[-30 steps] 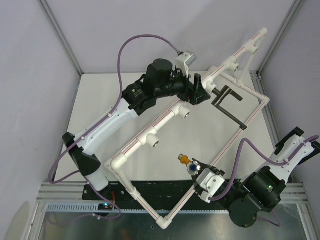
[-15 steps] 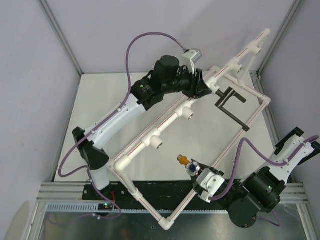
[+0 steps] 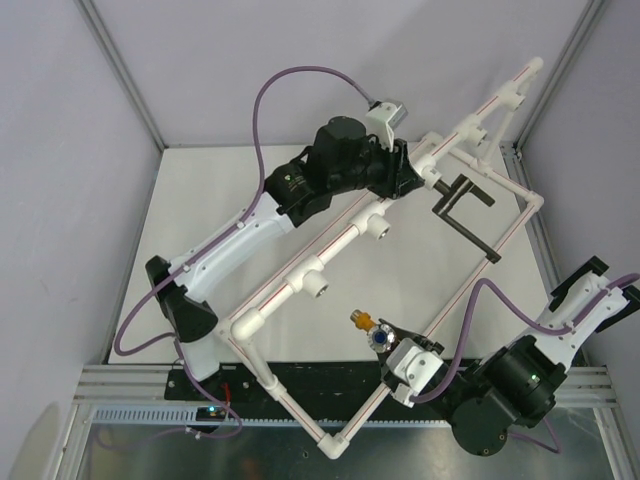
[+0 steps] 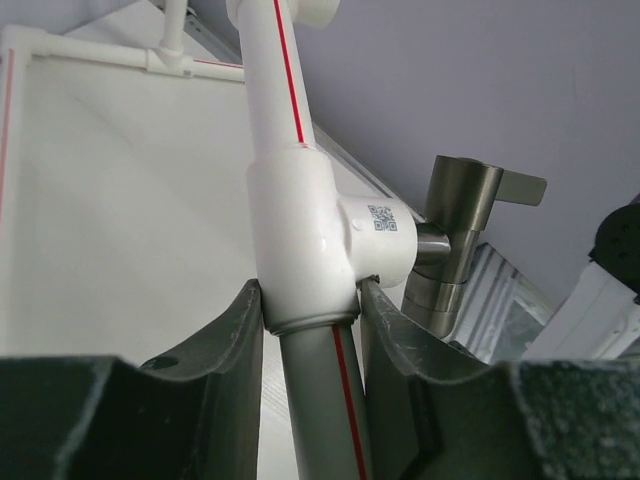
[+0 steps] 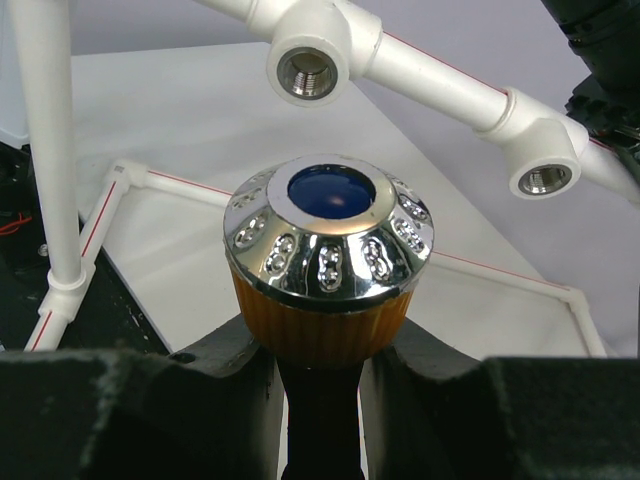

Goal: Install the water faucets
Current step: Install the water faucet onto the adaptor.

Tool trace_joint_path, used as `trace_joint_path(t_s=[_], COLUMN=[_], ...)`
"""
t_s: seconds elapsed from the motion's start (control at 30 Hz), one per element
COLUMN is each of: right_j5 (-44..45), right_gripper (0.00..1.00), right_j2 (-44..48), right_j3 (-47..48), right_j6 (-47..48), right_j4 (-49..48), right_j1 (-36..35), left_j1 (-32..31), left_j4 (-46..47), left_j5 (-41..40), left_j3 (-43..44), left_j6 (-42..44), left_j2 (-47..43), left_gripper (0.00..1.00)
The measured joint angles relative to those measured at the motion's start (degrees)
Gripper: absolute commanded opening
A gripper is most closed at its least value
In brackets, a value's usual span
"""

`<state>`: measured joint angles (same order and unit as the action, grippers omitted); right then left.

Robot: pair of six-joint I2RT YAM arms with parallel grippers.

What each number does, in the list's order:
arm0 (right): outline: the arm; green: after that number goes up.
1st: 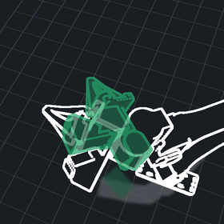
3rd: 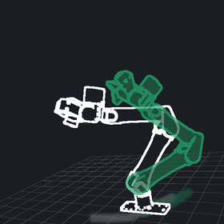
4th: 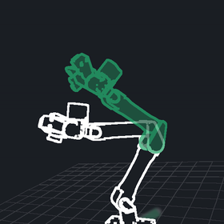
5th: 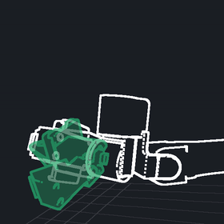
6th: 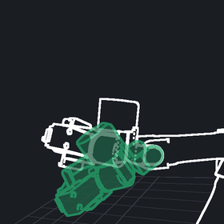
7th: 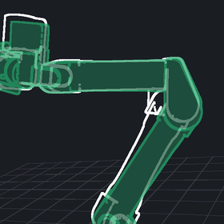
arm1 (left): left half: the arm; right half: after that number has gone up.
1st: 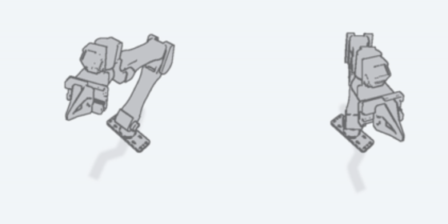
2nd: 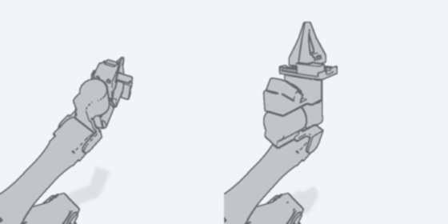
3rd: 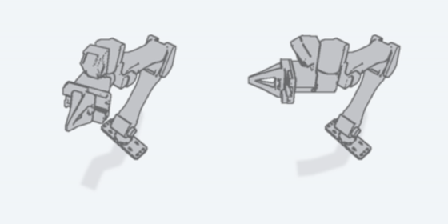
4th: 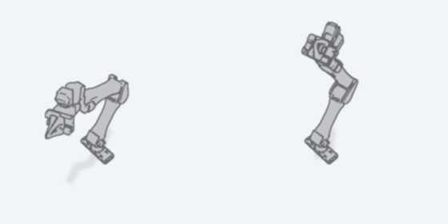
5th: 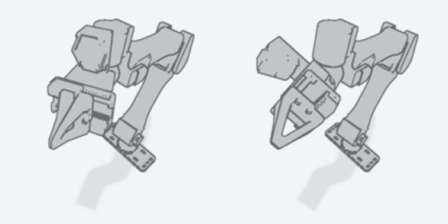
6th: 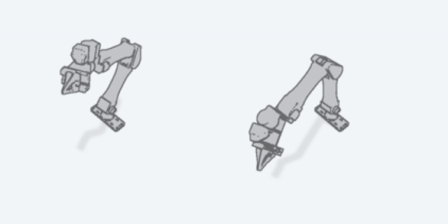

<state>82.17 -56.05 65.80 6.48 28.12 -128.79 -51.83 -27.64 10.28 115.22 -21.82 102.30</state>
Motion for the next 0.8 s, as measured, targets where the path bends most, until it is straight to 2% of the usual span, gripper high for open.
trace_joint_path(t_s=[0.1, 0.27, 0.47, 0.8], right_j5=[-0.33, -1.44, -3.17, -5.86], right_gripper=[0.0, 0.0, 0.0, 0.0], right_j2=[0.0, -0.02, -0.42, -3.28], right_j3=[0.0, 0.0, -0.11, -3.52], right_j6=[0.13, 0.87, 2.29, 14.01], right_j4=[-0.35, -1.49, -4.28, -22.95], right_j1=[0.55, 1.55, 2.29, 7.17], left_j1=[-1.16, -3.65, -6.01, -8.26], left_j4=[-0.17, -0.39, -1.68, -3.98], left_j5=[-3.52, -11.08, -19.82, -28.39], left_j3=[0.02, 0.09, 2.23, 6.54], left_j6=[2.71, 9.68, 15.28, 17.97], left_j2=[-0.28, -0.7, 0.48, 3.48], left_gripper=[0.09, 0.01, 0.0, 0.0])
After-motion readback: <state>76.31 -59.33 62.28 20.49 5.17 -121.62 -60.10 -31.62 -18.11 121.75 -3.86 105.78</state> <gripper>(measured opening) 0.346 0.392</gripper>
